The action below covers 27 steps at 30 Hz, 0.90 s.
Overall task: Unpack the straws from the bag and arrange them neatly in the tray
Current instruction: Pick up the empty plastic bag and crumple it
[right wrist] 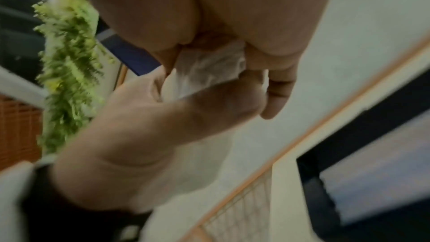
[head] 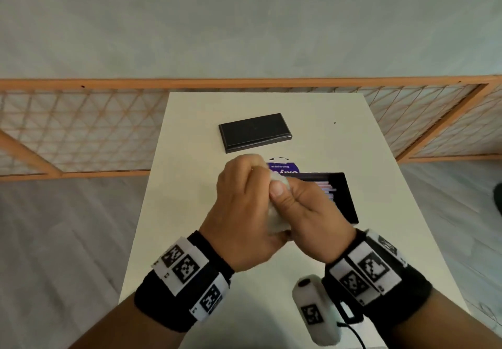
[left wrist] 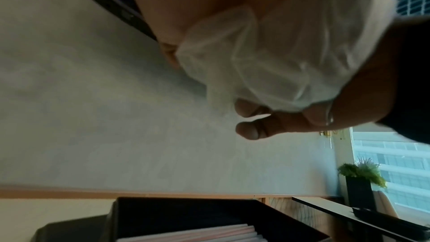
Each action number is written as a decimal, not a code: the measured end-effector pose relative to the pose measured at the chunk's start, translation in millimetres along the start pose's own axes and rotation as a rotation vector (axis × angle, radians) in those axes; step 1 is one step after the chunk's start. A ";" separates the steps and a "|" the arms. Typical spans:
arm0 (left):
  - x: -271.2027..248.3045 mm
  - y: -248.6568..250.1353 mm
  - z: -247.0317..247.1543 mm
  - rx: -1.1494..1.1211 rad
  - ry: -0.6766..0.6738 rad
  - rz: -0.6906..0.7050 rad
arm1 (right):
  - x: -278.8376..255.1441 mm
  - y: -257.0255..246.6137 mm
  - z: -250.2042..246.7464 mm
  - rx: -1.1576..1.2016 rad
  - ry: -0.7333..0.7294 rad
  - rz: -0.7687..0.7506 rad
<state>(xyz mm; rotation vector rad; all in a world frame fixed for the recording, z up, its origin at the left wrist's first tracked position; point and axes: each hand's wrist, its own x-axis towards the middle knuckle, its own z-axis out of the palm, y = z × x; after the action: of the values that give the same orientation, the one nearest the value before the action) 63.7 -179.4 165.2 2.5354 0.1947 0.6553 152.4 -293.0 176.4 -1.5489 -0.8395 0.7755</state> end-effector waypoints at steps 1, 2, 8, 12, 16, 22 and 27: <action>0.7 6.2 2.3 -0.019 0.017 0.022 | -3.2 -0.4 -4.8 0.131 -0.039 0.048; 1.0 12.5 5.2 -0.054 0.028 0.032 | -6.2 -1.4 -10.2 0.245 -0.065 0.093; 5.3 35.4 21.8 -0.108 -0.015 -0.075 | -20.2 -2.5 -46.6 -0.006 -0.065 0.118; 13.3 46.6 31.5 0.006 -0.149 -0.316 | -48.4 12.1 -48.7 -0.566 0.143 -0.227; 6.0 61.0 45.1 -0.042 -0.165 -0.284 | -58.5 28.7 -53.3 -0.508 0.091 -0.196; -17.1 71.5 66.1 -0.202 -0.084 -0.270 | -42.6 27.5 -55.4 0.021 0.012 0.182; -16.4 50.3 28.6 -0.352 -0.158 -0.184 | -24.6 19.3 -22.4 0.158 -0.052 0.399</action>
<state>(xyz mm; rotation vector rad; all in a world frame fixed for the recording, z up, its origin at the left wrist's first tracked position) 63.8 -239.5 162.6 2.1865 0.2318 0.3767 160.3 -327.3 160.8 -1.5781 -0.4950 1.1453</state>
